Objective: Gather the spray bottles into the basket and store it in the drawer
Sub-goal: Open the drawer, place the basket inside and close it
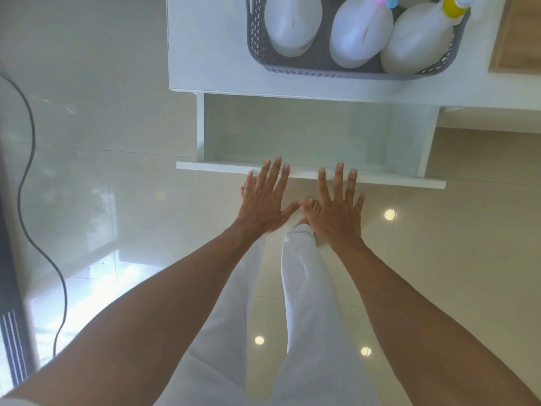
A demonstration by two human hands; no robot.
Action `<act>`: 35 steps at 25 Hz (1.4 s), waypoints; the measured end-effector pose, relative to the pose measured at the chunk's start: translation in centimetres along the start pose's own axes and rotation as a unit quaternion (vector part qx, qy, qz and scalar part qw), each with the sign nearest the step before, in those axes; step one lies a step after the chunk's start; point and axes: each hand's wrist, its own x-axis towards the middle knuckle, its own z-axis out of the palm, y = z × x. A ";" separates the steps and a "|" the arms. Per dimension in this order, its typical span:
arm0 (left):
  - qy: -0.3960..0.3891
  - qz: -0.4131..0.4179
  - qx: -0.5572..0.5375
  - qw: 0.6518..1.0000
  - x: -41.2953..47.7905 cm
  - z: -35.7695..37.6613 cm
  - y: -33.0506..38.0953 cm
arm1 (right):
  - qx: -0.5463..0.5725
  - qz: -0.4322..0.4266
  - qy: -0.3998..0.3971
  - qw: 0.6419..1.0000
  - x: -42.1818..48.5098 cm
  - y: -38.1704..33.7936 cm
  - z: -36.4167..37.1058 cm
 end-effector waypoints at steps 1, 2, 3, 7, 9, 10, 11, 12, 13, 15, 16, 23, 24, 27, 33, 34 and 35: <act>-0.012 -0.002 -0.006 1.000 -0.8 0.3 0.1 | 0.008 0.001 -0.009 1.000 -0.8 0.0 0.4; -0.025 -0.004 -0.011 1.000 -1.5 0.7 0.2 | 0.015 0.000 -0.019 1.000 -1.6 0.1 0.8; -0.038 -0.004 -0.013 0.999 -2.2 1.2 0.3 | 0.019 0.000 -0.030 0.999 -2.3 0.3 1.2; -0.080 -0.004 -0.013 0.997 -4.9 3.1 0.6 | 0.023 0.004 -0.075 0.997 -5.2 0.8 2.8; -0.101 -0.010 -0.023 0.995 -6.0 4.0 0.8 | 0.033 0.010 -0.091 0.995 -6.5 0.8 3.4; -0.113 -0.013 -0.025 0.993 -6.5 4.4 1.0 | 0.038 0.014 -0.098 0.994 -7.2 0.8 3.7; -0.124 -0.015 -0.024 0.992 -7.0 4.9 1.1 | 0.038 0.015 -0.104 0.994 -7.8 0.9 4.0; -0.134 -0.017 -0.023 0.991 -7.5 5.3 1.2 | 0.033 0.016 -0.109 0.993 -8.4 0.9 4.2; -0.147 -0.019 -0.021 0.989 -7.9 5.6 1.2 | 0.028 0.016 -0.114 0.993 -9.0 1.0 4.5; -0.179 -0.026 -0.020 0.983 -8.6 6.0 1.4 | 0.031 0.016 -0.127 0.991 -9.9 1.2 5.0; -0.196 -0.029 -0.019 0.980 -8.9 6.1 1.5 | 0.034 0.016 -0.135 0.990 -10.4 1.3 5.2; -0.275 -0.043 -0.018 0.960 -10.9 6.8 2.0 | 0.021 0.019 -0.173 0.985 -13.4 1.8 7.3; -0.283 -0.046 -0.018 0.958 -10.8 6.7 2.1 | 0.022 0.019 -0.176 0.984 -13.4 1.9 7.4; -0.309 -0.065 -0.048 0.948 -9.0 4.9 1.9 | 0.003 0.012 -0.198 0.980 -13.4 1.8 6.8; 0.149 -0.128 -0.280 0.940 1.9 -10.5 -2.0 | 0.180 0.072 -0.035 0.980 -5.9 2.2 -3.1; 0.227 -0.134 -0.327 0.907 3.9 -14.0 -2.9 | 0.250 0.096 0.055 0.962 -3.7 3.0 -6.2; 0.276 -0.144 -0.362 0.879 5.9 -17.7 -3.7 | 0.304 0.119 0.130 0.936 -1.3 4.1 -9.6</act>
